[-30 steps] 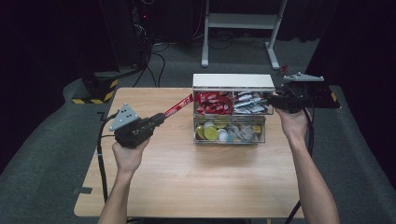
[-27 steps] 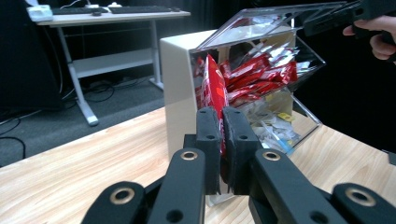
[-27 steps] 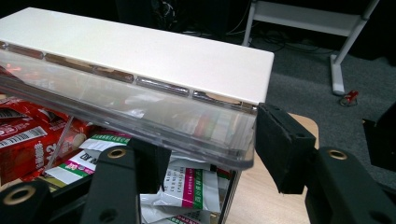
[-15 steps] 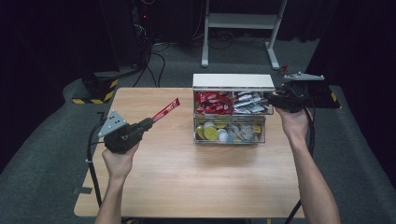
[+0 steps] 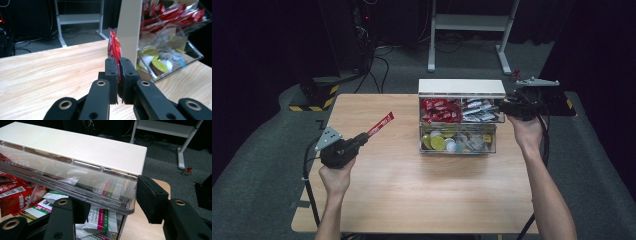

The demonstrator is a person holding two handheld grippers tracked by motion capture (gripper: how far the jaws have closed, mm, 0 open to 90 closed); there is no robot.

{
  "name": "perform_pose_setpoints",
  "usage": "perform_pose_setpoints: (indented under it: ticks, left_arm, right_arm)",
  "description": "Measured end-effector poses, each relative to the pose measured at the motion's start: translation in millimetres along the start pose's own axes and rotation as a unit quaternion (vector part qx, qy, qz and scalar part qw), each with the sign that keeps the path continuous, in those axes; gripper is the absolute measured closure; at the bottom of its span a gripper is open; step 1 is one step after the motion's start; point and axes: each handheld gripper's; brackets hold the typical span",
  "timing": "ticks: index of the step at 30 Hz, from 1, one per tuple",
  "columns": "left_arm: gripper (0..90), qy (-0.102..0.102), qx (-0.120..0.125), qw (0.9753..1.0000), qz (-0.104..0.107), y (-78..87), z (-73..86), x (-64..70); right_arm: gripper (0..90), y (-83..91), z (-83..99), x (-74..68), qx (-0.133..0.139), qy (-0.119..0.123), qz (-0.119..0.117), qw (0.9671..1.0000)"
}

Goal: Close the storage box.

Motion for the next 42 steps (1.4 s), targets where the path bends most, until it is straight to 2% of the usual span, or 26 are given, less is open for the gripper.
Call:
perform_pose_setpoints:
  ticks: [9, 14, 18, 26, 36, 42]
  left_arm:
    - [85.8, 0.018, -0.010, 0.9997, -0.010, -6.0, 17.6, -9.1]
    - [85.5, 0.017, -0.015, 0.9996, -0.015, -9.6, 24.2, -11.8]
    - [85.2, 0.027, -0.023, 0.9992, -0.020, -15.5, 32.5, -15.0]
    - [85.1, 0.029, -0.032, 0.9989, -0.019, -24.1, 41.8, -17.7]
    - [85.0, 0.040, -0.042, 0.9980, -0.028, -37.7, 56.4, -23.4]
    - [85.1, 0.043, -0.056, 0.9970, -0.032, -45.5, 63.2, -25.8]
  right_arm:
    - [47.5, 0.3, -0.3, 0.7, -0.001, -0.003, -0.003, 1.0000]
    - [47.5, 0.5, 0.0, 0.8, -0.002, -0.003, -0.004, 1.0000]
    - [47.6, 0.4, 0.3, 0.7, -0.001, -0.003, -0.003, 1.0000]
    - [47.6, 0.5, 0.3, 0.5, -0.002, -0.003, -0.003, 1.0000]
    - [47.4, 0.4, 1.5, 0.5, -0.003, 0.002, -0.003, 1.0000]
    - [47.3, -0.4, 1.6, 0.8, -0.004, 0.005, -0.004, 1.0000]
Point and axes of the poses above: each handheld gripper's, and its own axes: y roughly backward along the jaws, z roughly out of its underside, x roughly to its right, and after that the axes turned 6 degrees about y, right-handed
